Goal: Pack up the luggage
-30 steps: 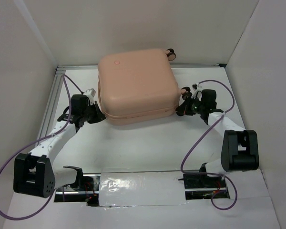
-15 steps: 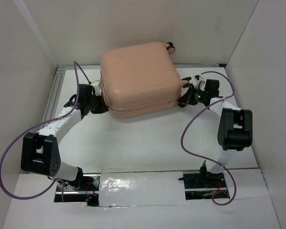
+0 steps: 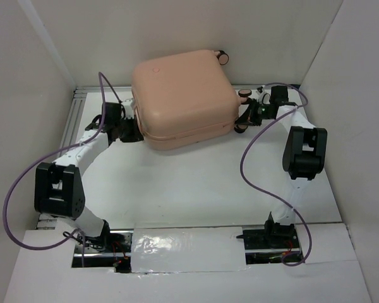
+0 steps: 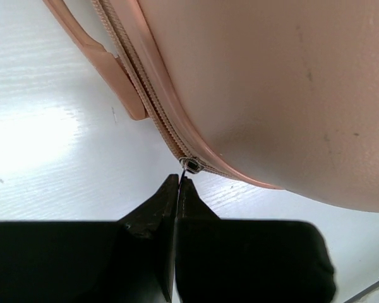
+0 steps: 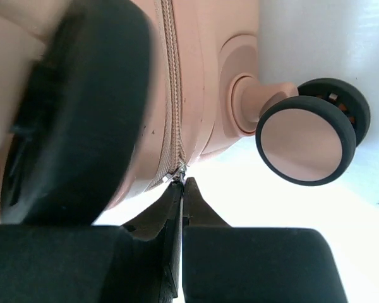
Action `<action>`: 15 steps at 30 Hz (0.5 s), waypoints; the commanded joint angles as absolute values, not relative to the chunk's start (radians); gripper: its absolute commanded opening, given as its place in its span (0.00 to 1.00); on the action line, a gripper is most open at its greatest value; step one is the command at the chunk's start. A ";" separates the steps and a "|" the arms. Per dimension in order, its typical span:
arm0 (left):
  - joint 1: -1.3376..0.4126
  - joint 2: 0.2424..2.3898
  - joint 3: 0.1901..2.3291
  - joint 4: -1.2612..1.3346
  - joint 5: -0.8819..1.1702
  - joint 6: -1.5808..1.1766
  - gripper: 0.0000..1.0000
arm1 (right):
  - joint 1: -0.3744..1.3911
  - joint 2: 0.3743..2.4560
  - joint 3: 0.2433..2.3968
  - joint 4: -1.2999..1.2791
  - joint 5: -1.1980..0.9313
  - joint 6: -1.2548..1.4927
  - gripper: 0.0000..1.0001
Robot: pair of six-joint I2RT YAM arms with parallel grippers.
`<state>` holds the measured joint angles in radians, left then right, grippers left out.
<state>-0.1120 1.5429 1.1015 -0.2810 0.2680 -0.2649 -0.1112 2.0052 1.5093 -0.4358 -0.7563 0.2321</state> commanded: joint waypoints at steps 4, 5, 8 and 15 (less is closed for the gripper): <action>0.008 1.658 1.273 -0.290 0.152 -0.239 0.00 | -0.209 2.167 1.687 -0.462 -0.501 0.177 0.00; 0.008 1.673 1.304 -0.308 0.152 -0.239 0.00 | -0.209 2.187 1.713 -0.462 -0.538 0.176 0.00; 0.032 1.730 1.374 -0.328 0.152 -0.253 0.00 | -0.209 2.264 1.801 -0.430 -0.647 0.132 0.00; 0.041 1.891 1.581 -0.425 0.137 -0.285 0.00 | -0.209 2.424 2.010 -0.422 -0.729 0.022 0.00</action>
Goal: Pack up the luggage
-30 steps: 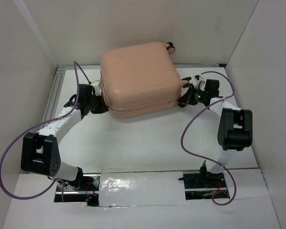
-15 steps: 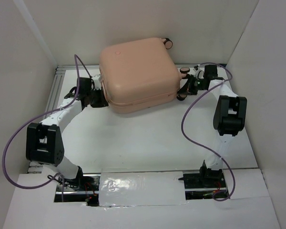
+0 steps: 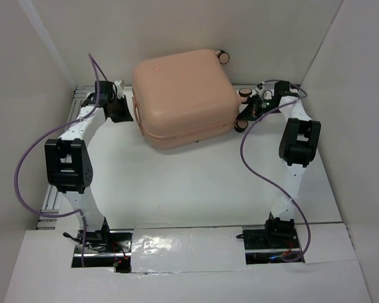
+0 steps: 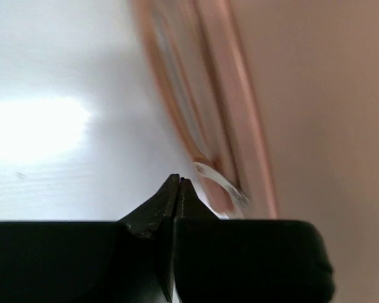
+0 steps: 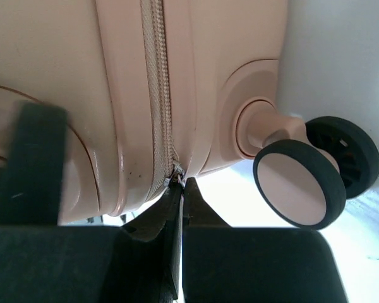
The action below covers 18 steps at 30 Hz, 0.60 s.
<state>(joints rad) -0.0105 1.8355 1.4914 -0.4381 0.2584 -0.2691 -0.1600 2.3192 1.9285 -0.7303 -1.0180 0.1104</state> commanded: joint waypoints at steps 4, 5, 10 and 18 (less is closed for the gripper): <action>0.032 1.951 1.655 -0.434 0.089 -0.314 0.00 | -0.209 2.523 2.202 -0.480 -0.684 -0.009 0.00; 0.032 1.965 1.695 -0.434 0.089 -0.314 0.00 | -0.209 2.569 2.247 -0.501 -0.657 -0.009 0.00; 0.023 2.055 1.828 -0.466 0.107 -0.290 0.00 | -0.198 2.528 2.202 -0.388 -0.522 0.000 0.00; -0.021 2.065 1.838 -0.466 0.228 -0.181 0.00 | -0.149 2.555 2.265 -0.308 -0.506 -0.144 0.00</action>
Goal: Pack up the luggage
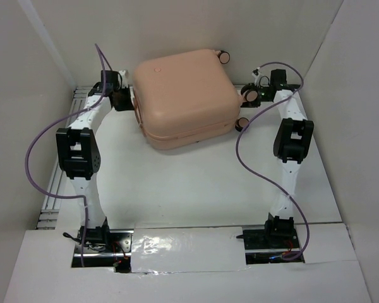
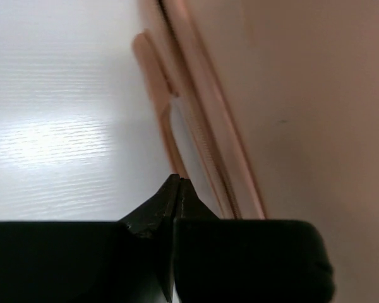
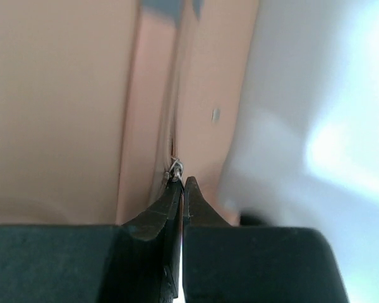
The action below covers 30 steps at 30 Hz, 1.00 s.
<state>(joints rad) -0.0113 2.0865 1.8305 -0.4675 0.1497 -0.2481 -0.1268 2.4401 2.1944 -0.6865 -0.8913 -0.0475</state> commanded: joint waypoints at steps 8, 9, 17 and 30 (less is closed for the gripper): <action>0.008 1.849 1.583 -0.446 0.397 -0.063 0.20 | -0.149 2.569 2.269 -0.270 -0.557 -0.196 0.00; 0.008 1.833 1.565 -0.446 0.416 -0.052 0.36 | -0.149 2.569 2.269 -0.270 -0.572 -0.208 0.00; 0.037 1.764 1.427 -0.296 0.640 0.075 0.51 | -0.129 2.580 2.278 -0.310 -0.604 -0.221 0.00; 0.112 1.963 1.548 -0.377 0.962 0.334 0.51 | -0.120 2.580 2.287 -0.347 -0.572 -0.250 0.00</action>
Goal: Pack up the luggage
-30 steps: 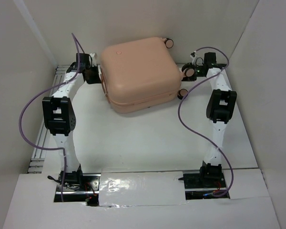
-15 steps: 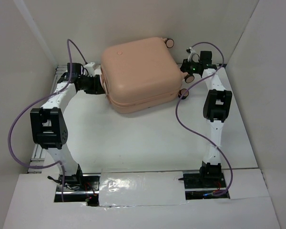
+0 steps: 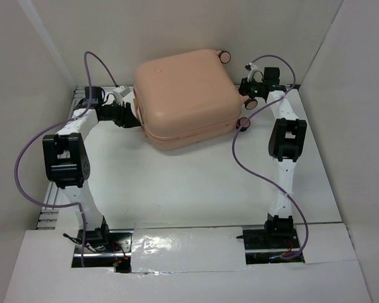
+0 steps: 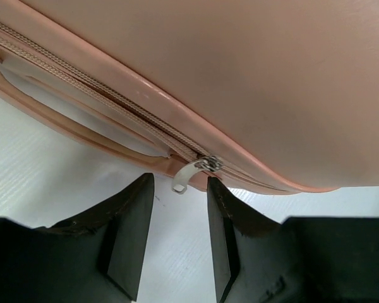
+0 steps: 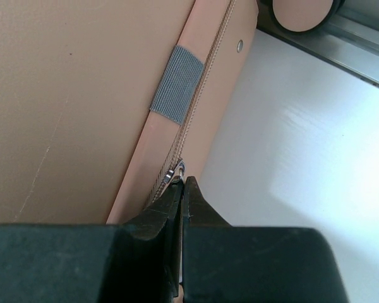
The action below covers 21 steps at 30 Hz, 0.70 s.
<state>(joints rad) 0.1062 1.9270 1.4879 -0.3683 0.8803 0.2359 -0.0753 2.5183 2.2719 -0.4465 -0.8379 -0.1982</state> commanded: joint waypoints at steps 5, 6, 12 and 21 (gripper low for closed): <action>0.112 2.008 1.589 -0.431 1.012 0.382 0.51 | -0.120 2.580 2.296 -0.356 -0.563 -0.250 0.00; 0.112 2.019 1.589 -0.431 1.031 0.391 0.51 | -0.120 2.580 2.296 -0.356 -0.563 -0.250 0.00; 0.112 2.085 1.649 -0.526 1.075 0.462 0.51 | -0.109 2.580 2.296 -0.376 -0.552 -0.250 0.00; 0.103 2.115 1.683 -0.561 1.098 0.495 0.06 | -0.091 2.580 2.296 -0.376 -0.532 -0.250 0.00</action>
